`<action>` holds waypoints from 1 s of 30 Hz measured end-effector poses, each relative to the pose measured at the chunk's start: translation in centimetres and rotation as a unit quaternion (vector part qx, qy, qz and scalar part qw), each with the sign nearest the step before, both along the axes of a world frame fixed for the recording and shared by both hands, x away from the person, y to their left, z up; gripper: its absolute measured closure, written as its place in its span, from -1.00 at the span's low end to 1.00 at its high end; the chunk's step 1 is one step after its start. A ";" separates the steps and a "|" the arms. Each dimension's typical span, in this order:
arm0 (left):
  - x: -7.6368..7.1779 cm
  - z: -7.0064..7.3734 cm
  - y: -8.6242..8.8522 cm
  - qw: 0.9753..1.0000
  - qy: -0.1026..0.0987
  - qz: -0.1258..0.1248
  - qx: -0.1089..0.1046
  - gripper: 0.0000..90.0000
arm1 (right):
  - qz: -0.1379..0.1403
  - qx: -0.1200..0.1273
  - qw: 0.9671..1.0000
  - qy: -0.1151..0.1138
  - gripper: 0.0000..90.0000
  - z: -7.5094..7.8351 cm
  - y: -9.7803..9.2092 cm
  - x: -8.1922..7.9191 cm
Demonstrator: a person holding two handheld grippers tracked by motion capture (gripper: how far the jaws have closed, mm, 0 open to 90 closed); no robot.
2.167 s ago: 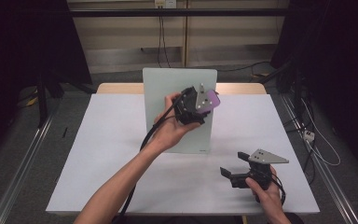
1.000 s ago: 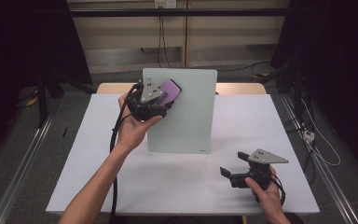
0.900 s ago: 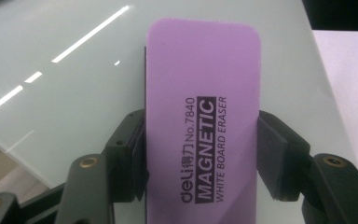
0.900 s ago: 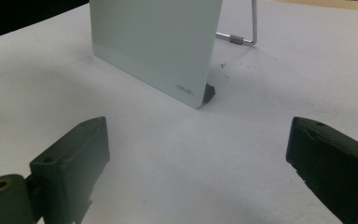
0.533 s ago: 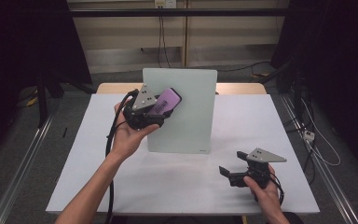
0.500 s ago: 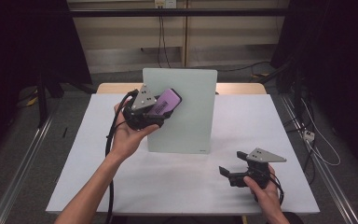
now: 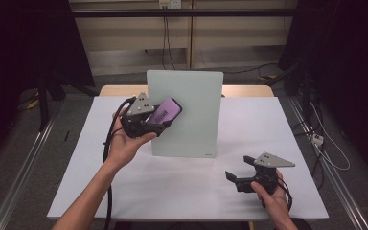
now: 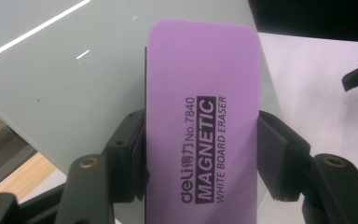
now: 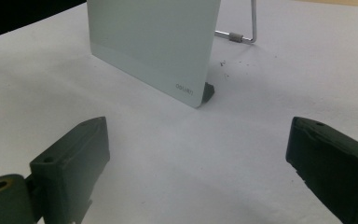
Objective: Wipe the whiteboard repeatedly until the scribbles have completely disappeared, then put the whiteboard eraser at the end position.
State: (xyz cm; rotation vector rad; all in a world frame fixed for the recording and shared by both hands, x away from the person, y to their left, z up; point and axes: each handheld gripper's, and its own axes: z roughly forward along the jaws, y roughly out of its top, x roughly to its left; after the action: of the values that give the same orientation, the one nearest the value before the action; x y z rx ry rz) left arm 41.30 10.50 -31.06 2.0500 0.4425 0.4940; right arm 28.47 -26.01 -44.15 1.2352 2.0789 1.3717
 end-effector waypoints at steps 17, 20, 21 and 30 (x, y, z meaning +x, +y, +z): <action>-0.9 -0.9 -0.5 0.999 0.029 -0.042 0.014 -0.10 | -0.001 0.000 1.000 0.001 -0.87 0.0 0.1 0.2; -0.9 -1.1 -0.5 0.998 0.040 -0.049 0.020 -0.10 | -0.003 0.000 1.000 0.001 -0.87 0.0 0.1 0.3; -0.9 -1.1 -0.5 0.997 0.043 -0.052 0.025 -0.10 | -0.002 0.000 1.000 0.002 -0.87 0.0 0.1 0.2; -1.6 -1.8 -1.5 0.993 0.075 -0.071 0.065 -0.10 | -0.001 0.000 1.000 -0.001 -0.87 0.0 -0.2 -0.1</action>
State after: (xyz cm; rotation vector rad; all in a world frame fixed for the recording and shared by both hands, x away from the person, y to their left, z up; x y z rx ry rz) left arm 39.67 9.01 -32.87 2.2349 0.3589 0.2901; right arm 28.32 -26.22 -44.19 1.2335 2.0760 1.3710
